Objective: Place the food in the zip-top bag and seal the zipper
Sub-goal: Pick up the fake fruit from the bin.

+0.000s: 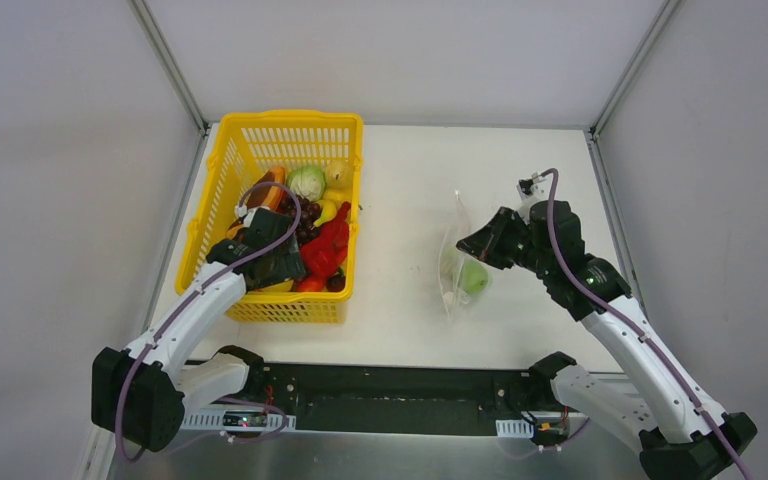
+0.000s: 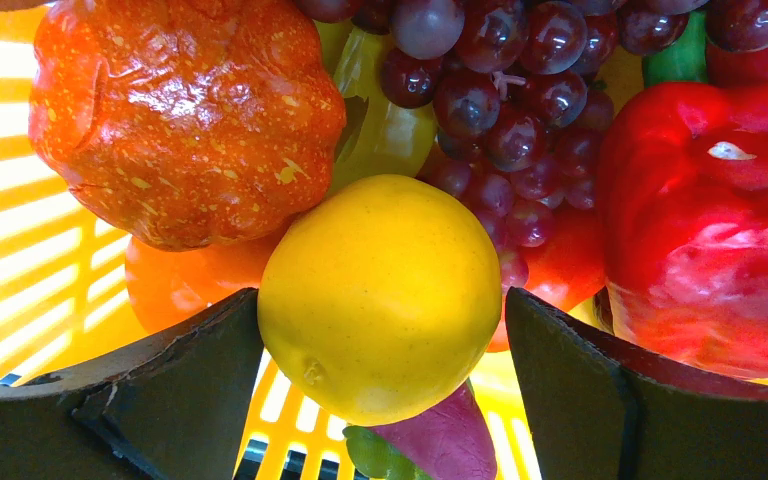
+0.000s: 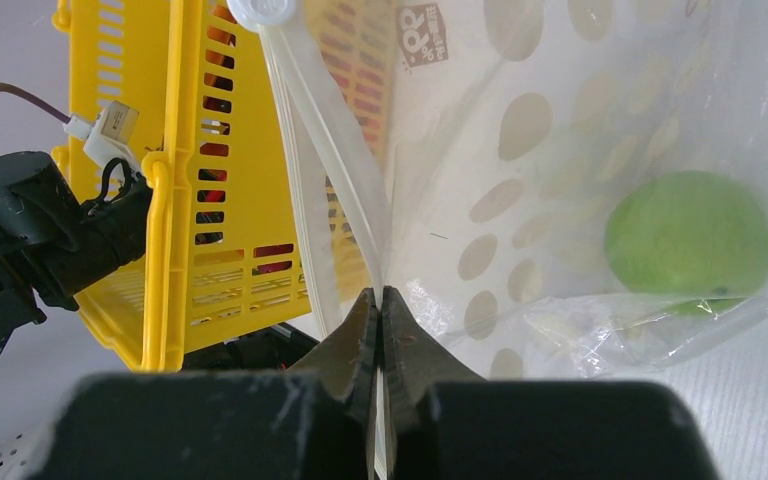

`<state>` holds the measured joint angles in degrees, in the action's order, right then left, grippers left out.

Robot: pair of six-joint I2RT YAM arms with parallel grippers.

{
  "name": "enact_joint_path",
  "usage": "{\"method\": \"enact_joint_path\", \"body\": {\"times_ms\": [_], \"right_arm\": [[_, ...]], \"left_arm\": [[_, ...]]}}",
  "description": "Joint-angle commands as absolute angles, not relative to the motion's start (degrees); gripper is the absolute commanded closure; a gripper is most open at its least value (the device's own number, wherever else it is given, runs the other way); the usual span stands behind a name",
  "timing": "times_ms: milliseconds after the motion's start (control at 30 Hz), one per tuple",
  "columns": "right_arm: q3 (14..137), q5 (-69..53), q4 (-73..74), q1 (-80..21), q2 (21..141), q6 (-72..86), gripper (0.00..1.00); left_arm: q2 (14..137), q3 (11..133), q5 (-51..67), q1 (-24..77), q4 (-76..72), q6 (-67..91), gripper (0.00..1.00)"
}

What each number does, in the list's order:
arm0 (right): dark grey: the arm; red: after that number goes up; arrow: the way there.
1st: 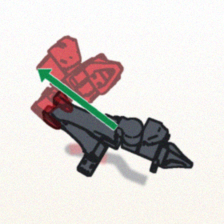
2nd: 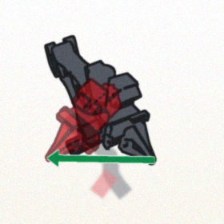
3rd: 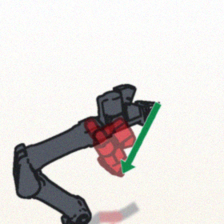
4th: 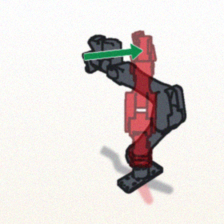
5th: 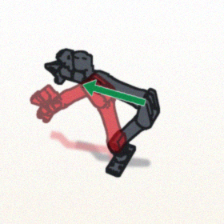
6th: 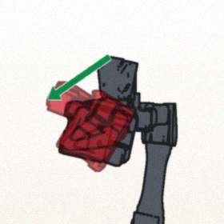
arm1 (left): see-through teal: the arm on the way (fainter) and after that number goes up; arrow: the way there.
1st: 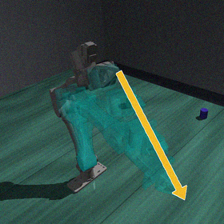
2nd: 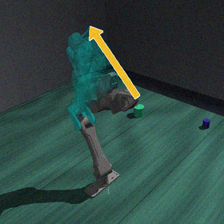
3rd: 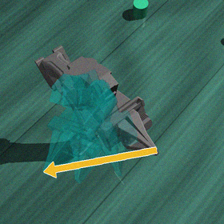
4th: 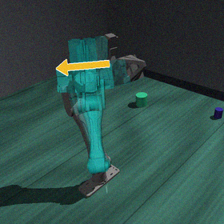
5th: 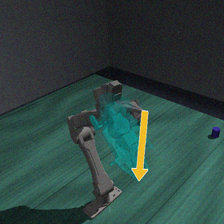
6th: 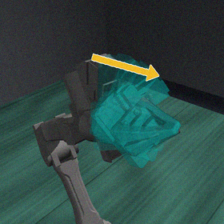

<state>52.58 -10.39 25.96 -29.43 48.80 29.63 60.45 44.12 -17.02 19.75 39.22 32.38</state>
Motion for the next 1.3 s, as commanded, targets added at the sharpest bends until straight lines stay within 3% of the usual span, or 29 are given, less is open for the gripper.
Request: {"method": "enact_joint_path", "body": {"times_ms": [0, 133, 467, 900, 1267], "right_arm": [[53.3, -11.5, 24.4, -29.3, 48.9, 29.7, 0.99], [53.2, -11.5, 24.4, -29.2, 48.9, 29.7, 0.99], [52.9, -11.2, 24.6, -29.2, 48.2, 29.8, 0.99], [53.2, -11.9, 24.3, -29.2, 48.3, 30.2, 0.99], [53.5, -10.1, 24.5, -29.2, 49.0, 31.7, 0.99]], "left_arm": [[60.7, 43.4, -17.5, 19.1, 37.7, 32.6, 0.12], [58.5, 42.4, -17.4, 19.1, 36.6, 32.7, 0.2], [51.6, 42.5, -15.8, 19.1, 37.5, 32.3, 0.54], [42.0, 48.5, -10.5, 19.1, 40.4, 31.4, 0.56], [36.9, 56.4, 5.4, 19.1, 36.6, 31.8, 0.58]]}}
